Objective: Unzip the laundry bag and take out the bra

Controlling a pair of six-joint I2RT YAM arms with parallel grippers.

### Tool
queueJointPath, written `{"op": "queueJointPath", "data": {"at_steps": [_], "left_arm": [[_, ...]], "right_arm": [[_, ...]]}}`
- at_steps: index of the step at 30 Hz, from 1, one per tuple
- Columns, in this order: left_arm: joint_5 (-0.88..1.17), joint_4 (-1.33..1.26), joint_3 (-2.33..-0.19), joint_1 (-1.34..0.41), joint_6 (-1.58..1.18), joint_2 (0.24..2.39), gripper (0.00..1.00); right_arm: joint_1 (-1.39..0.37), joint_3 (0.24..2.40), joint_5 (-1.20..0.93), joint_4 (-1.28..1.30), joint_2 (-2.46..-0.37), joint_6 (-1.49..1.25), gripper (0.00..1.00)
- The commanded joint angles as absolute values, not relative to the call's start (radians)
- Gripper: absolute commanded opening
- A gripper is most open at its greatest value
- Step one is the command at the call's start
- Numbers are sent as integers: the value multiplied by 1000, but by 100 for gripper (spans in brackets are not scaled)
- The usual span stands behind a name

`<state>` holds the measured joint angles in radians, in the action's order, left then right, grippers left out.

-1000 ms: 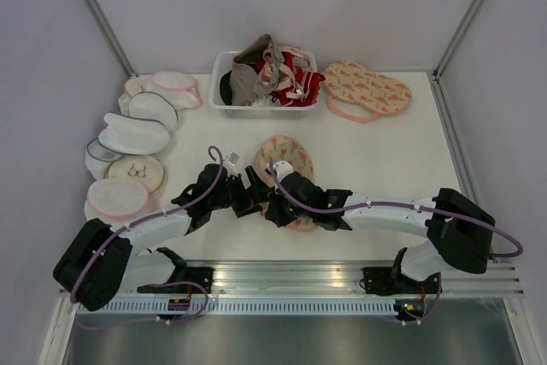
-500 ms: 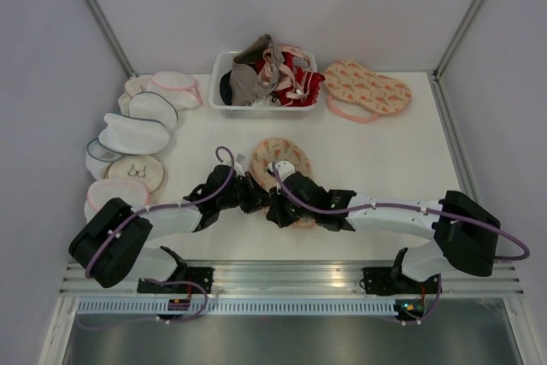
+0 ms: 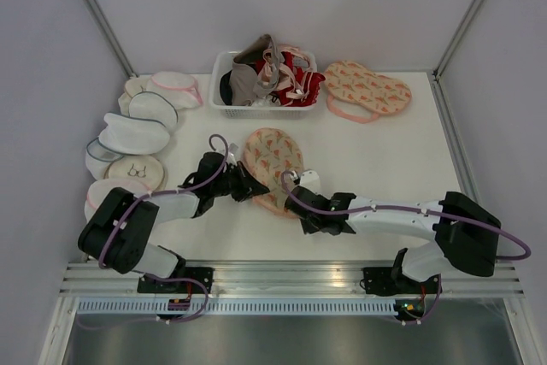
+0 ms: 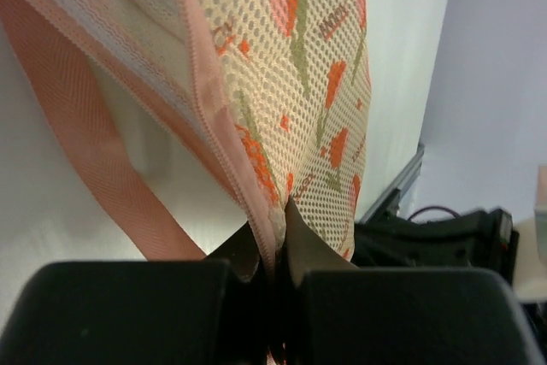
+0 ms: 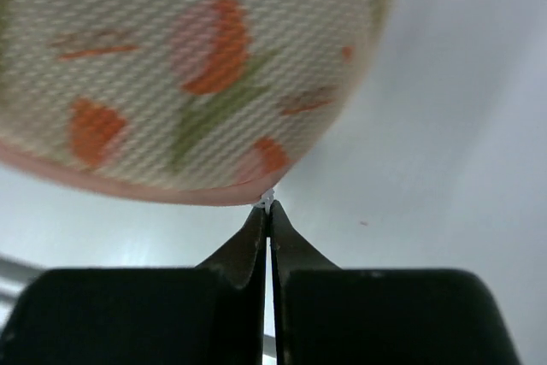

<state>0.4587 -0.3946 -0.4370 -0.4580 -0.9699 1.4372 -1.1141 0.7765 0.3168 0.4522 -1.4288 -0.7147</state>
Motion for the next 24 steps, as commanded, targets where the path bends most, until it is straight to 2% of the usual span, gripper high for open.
{"op": "queueJointPath", "data": {"at_steps": [1,6,9,12,13,14,16,17,19,22,24], "left_arm": [[612,-433,-521,-428,-830,1456,2],[742,-321,-658,-402,-649,1494,2],[817,-232,-834,-400,-578,1612,2],[813,-230,-911,-400,-587,1673,2],[772,-204,-925,-400,-589,1702,6],[743,-181,-934,-400,-588,1710,36],[649,-138,-931,-402,-588,1710,63],[614,-126,-920,-400,-595,1701,86],[472,-57,-884,-400,-609,1655,98],[292,21,-807,-400,-661,1570,99],[253,20,-709,-400,-727,1452,99]], "right_arm": [[-1088,833,619,725,-1483,-840,0],[-1069,877,744,770,-1522,-897,0],[-1069,879,720,712,-1507,-852,0],[-1071,861,681,661,-1459,-825,0],[-1074,854,675,657,-1445,-821,0],[-1072,850,669,650,-1421,-818,0],[-1074,841,658,631,-1399,-807,0],[-1074,838,652,621,-1384,-801,0],[-1074,831,637,601,-1373,-792,0],[-1074,827,585,562,-1370,-763,1],[-1074,821,504,502,-1371,-746,0]]}}
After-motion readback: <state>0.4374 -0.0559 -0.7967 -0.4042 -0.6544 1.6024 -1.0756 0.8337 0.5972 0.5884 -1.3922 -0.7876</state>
